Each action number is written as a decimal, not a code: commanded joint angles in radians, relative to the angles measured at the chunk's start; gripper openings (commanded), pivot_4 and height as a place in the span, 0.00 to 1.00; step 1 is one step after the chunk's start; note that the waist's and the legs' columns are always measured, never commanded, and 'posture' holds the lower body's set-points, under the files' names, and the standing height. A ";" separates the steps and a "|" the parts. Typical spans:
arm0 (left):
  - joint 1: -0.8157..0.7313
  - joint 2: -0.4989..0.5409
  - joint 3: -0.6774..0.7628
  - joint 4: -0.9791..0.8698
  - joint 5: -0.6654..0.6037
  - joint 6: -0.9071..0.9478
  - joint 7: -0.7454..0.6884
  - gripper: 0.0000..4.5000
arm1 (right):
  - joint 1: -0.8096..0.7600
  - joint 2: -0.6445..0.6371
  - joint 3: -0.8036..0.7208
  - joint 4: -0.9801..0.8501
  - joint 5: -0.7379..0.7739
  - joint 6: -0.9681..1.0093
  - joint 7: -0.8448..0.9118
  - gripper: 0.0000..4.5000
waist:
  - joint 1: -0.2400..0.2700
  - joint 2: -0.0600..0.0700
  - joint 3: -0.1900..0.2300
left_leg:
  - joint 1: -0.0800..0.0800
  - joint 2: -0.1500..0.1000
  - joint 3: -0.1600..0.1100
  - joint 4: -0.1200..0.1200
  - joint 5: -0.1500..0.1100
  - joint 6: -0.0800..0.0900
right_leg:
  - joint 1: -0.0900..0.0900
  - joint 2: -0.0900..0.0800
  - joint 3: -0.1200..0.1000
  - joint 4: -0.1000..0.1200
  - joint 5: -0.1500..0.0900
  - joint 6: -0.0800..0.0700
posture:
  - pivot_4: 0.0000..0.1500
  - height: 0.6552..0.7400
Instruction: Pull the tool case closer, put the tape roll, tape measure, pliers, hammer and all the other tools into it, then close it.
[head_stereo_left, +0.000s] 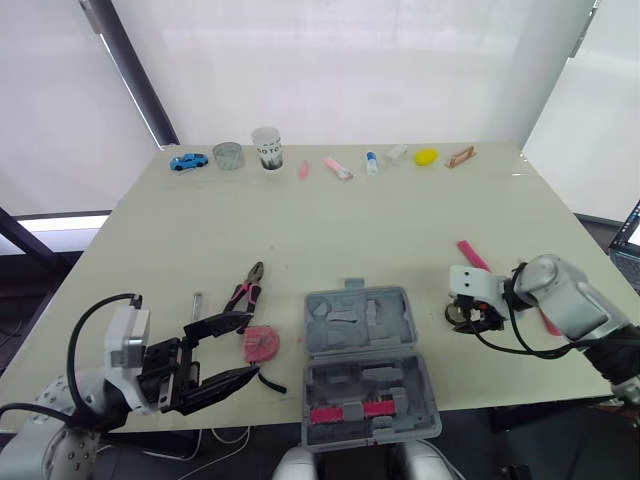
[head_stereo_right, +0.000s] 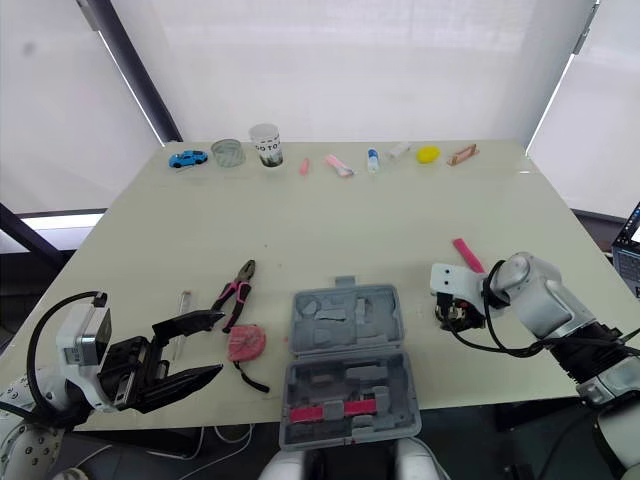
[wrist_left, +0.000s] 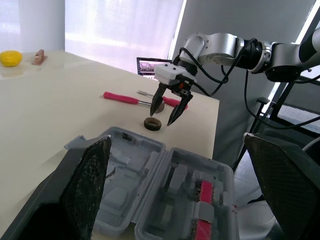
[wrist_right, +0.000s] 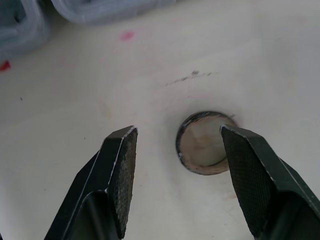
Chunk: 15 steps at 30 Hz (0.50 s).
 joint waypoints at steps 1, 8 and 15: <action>-0.007 0.002 -0.003 -0.013 0.004 -0.015 0.002 1.00 | -0.024 0.012 -0.004 0.037 -0.039 -0.021 -0.012 0.62 | 0.000 0.000 0.000 | 0.000 0.000 0.000 0.000 0.000 0.000 | 0.000 0.000 0.000 0.000 0.000 0.000 | 1.00 1.00; -0.014 -0.003 -0.013 -0.018 0.014 -0.019 0.011 1.00 | -0.037 0.064 -0.011 0.112 -0.076 -0.061 -0.032 0.23 | -0.001 0.000 0.000 | 0.000 0.000 0.000 0.000 0.000 0.000 | 0.000 0.000 0.000 0.000 0.000 0.000 | 1.00 1.00; -0.011 -0.008 -0.018 -0.025 0.009 -0.022 0.019 1.00 | -0.056 0.064 -0.026 0.072 -0.074 -0.072 0.015 0.02 | -0.001 0.000 0.000 | 0.000 0.000 0.000 0.000 0.000 0.000 | 0.000 0.000 0.000 0.000 0.000 0.000 | 1.00 1.00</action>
